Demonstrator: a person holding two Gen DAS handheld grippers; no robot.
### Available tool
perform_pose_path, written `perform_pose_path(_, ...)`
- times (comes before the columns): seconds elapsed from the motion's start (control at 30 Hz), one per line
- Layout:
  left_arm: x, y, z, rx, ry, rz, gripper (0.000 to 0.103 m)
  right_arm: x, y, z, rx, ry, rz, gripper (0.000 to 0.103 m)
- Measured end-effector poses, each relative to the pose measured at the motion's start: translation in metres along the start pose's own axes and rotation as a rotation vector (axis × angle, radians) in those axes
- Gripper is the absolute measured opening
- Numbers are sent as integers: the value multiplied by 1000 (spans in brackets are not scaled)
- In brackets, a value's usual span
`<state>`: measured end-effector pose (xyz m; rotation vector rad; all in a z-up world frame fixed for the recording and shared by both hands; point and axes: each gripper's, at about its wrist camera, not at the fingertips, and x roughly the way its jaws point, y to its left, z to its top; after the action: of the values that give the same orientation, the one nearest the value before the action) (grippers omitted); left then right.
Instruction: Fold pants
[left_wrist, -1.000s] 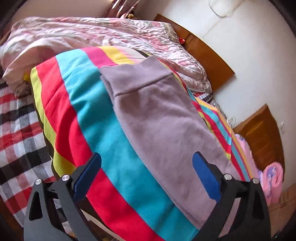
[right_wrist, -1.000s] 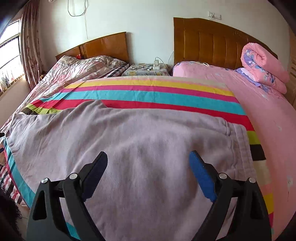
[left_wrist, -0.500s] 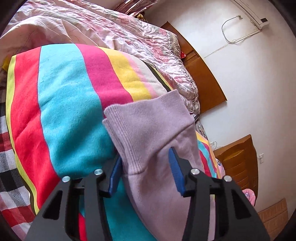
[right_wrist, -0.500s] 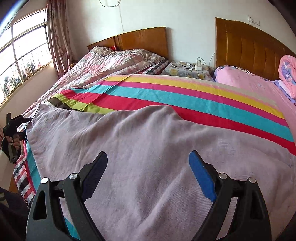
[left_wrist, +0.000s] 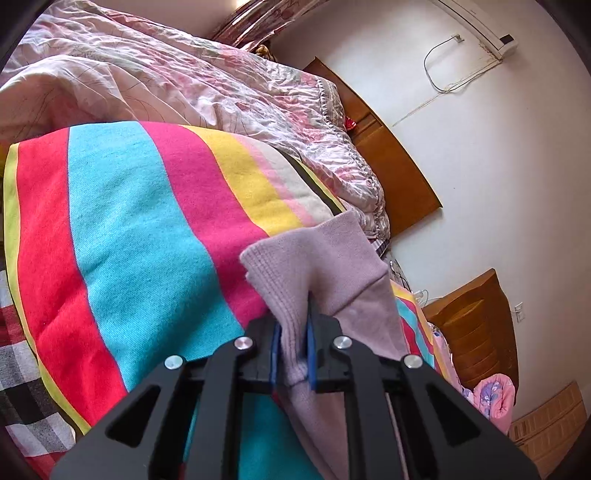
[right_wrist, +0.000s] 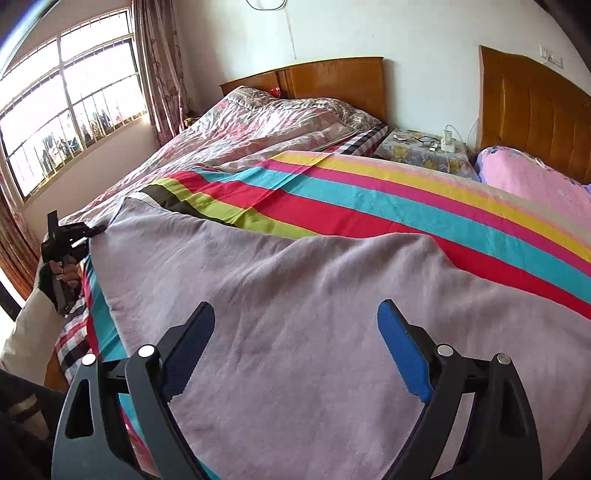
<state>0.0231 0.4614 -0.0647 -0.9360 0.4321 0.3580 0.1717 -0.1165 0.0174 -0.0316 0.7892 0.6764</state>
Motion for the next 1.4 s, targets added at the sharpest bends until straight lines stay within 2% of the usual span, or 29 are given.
perform_pose_path(0.07, -13, -21, 3, 61, -38, 13, 10, 24, 20, 2, -34, 79, 62, 87)
perform_pose_path(0.13, -31, -61, 1, 163, -79, 39, 10, 48, 50, -1, -174, 145, 33, 87)
perform_pose_path(0.2, -52, -118, -9, 317, -113, 33, 10, 65, 67, -7, -258, 195, -6, 87)
perform_pose_path(0.27, -71, -183, -33, 522, -150, 34, 10, 63, 62, -8, -218, 172, 17, 87)
perform_pose_path(0.33, -88, -244, -74, 722, -165, -19, 11, 42, 45, -3, -144, 97, 55, 87)
perform_pose_path(0.37, -92, -269, -100, 813, -156, -50, 11, 30, 33, 0, -109, 55, 44, 87)
perform_pose_path(0.43, -87, -310, -159, 989, -82, -138, 14, 3, 4, 4, -37, -22, -23, 87)
perform_pose_path(0.5, -72, -330, -227, 1144, 67, -240, 24, -26, -31, 5, 52, -89, -97, 87)
perform_pose_path(0.53, -64, -333, -259, 1203, 160, -300, 26, -40, -49, 2, 102, -113, -128, 87)
perform_pose_path(0.6, -48, -330, -312, 1271, 307, -376, 46, -62, -80, -5, 186, -133, -184, 87)
perform_pose_path(0.67, -42, -324, -333, 1276, 376, -442, 48, -77, -101, -14, 243, -129, -226, 88)
perform_pose_path(0.73, -39, -317, -320, 1199, 376, -467, 51, -81, -109, -25, 283, -115, -222, 88)
perform_pose_path(0.77, -40, -313, -307, 1144, 347, -459, 62, -80, -109, -29, 294, -107, -201, 88)
perform_pose_path(0.8, -39, -307, -289, 1088, 305, -432, 71, -75, -106, -32, 297, -97, -173, 88)
perform_pose_path(0.87, -35, -286, -252, 987, 244, -354, 73, -59, -91, -36, 291, -63, -82, 88)
perform_pose_path(0.93, -32, -264, -223, 903, 212, -266, 78, -37, -69, -36, 278, -23, 48, 86)
perform_pose_path(1.03, -30, -235, -200, 869, 186, -106, 80, 1, -33, -35, 241, 69, 199, 79)
perform_pose_path(1.1, -30, -216, -194, 850, 185, -45, 81, 23, -14, -36, 237, 143, 272, 75)
perform_pose_path(1.23, -28, -181, -189, 799, 196, 10, 81, 57, 8, -35, 215, 251, 309, 70)
perform_pose_path(1.4, -23, -162, -187, 763, 200, -16, 90, 70, 15, -25, 239, 296, 326, 71)
